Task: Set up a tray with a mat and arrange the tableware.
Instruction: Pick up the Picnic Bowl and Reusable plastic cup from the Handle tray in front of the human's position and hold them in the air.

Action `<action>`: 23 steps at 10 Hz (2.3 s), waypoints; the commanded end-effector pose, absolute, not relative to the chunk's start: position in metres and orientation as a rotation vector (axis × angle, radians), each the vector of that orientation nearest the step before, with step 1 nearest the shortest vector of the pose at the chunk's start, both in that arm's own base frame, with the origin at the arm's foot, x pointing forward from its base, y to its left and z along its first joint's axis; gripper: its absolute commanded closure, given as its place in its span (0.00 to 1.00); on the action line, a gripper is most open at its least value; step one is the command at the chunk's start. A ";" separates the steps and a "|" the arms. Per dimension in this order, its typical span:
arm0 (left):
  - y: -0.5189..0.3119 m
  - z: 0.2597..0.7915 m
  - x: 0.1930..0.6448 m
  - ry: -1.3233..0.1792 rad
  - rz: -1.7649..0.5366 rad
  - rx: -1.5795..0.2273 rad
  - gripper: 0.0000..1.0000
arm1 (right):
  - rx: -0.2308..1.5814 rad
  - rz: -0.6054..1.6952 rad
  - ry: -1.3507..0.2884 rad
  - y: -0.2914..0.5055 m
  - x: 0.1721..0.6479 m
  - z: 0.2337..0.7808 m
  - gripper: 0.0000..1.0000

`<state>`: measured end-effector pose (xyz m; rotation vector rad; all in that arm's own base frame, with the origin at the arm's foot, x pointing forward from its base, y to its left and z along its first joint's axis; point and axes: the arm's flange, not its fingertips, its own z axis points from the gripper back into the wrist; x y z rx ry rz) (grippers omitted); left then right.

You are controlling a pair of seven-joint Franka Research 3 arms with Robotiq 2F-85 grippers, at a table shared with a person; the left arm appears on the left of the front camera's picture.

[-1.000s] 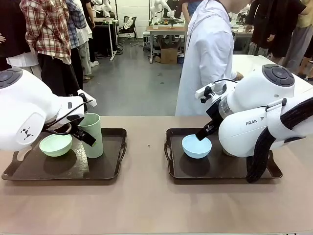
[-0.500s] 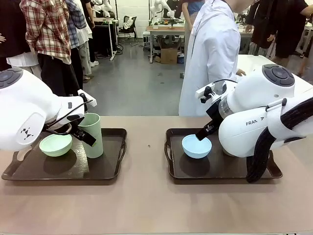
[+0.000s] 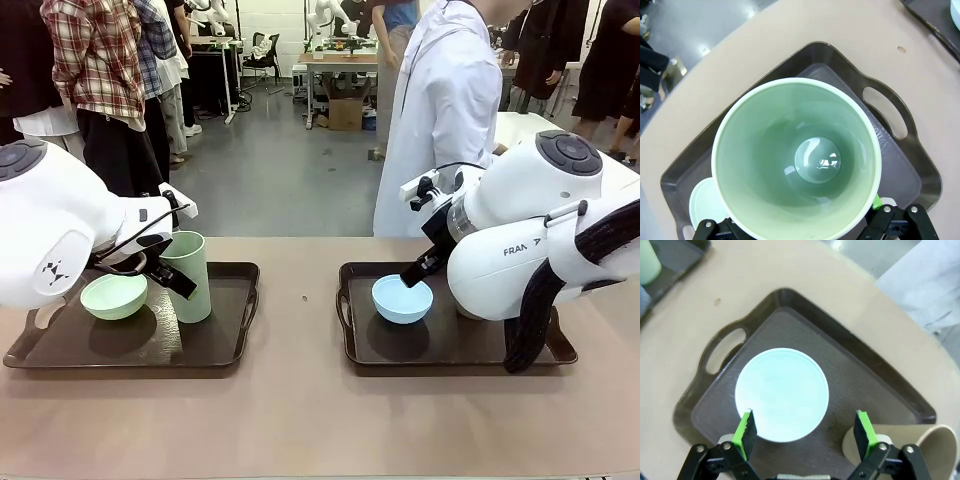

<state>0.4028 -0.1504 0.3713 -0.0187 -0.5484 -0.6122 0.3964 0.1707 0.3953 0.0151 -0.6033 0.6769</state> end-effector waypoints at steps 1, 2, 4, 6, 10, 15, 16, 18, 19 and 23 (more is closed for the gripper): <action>-0.152 0.394 0.382 -0.564 -0.497 0.067 0.00 | -0.017 0.662 -0.578 0.157 0.352 0.435 0.00; -0.151 0.416 0.358 -0.543 -0.401 0.081 0.00 | -0.052 0.502 -0.571 0.152 0.330 0.455 0.00; -0.140 0.451 0.313 -0.477 -0.373 0.079 0.00 | -0.014 0.453 -0.507 0.134 0.265 0.487 0.00; -0.124 0.465 0.275 -0.362 -0.366 0.063 0.00 | 0.011 0.484 -0.430 0.113 0.210 0.478 0.00; -0.106 0.456 0.216 -0.351 -0.280 -0.031 0.00 | -0.023 0.496 -0.318 0.083 0.175 0.398 0.00; -0.105 0.505 0.306 -0.156 -0.338 -0.325 0.00 | 0.425 0.364 -0.122 0.084 0.281 0.537 0.00; -0.084 0.508 0.313 -0.135 -0.350 -0.476 0.00 | 0.541 0.282 -0.115 0.049 0.294 0.533 0.00; -0.035 0.499 0.330 -0.120 -0.331 -0.799 0.00 | 0.789 0.194 -0.143 -0.028 0.304 0.521 0.00; -0.017 0.487 0.327 -0.131 -0.308 -0.922 0.00 | 0.877 0.167 -0.157 -0.056 0.299 0.512 0.00; 0.062 0.443 0.304 -0.208 -0.092 -1.177 0.00 | 1.101 0.001 -0.155 -0.144 0.287 0.468 0.00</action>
